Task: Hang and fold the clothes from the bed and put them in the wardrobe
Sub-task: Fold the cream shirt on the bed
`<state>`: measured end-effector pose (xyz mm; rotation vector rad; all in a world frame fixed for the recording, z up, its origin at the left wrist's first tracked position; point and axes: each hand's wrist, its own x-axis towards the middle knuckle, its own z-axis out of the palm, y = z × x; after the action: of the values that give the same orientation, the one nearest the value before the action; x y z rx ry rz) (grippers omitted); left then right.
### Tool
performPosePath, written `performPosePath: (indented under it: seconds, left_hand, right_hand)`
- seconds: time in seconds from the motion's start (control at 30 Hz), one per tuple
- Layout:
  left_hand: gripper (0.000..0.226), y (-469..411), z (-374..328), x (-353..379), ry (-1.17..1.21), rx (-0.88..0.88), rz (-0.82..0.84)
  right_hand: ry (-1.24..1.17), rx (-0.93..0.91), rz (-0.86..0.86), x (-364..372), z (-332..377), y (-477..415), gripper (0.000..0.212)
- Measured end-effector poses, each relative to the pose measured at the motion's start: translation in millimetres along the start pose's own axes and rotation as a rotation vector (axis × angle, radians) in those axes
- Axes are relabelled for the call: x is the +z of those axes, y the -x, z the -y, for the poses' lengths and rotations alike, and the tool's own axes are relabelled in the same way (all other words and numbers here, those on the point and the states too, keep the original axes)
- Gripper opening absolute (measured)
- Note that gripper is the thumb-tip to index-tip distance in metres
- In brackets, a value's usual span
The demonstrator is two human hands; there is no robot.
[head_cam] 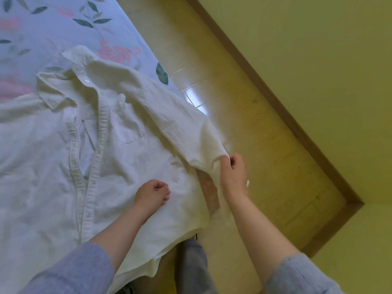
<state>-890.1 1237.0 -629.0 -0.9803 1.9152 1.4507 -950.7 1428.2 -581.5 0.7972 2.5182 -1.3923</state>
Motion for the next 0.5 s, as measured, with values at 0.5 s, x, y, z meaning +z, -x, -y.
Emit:
performPosePath:
  seconds: [0.5]
  left_hand:
    - [0.01,61,64,-96,-0.063,0.019,-0.014]
  right_hand:
    - [-0.171,-0.096,0.4,82,63,110,0.02]
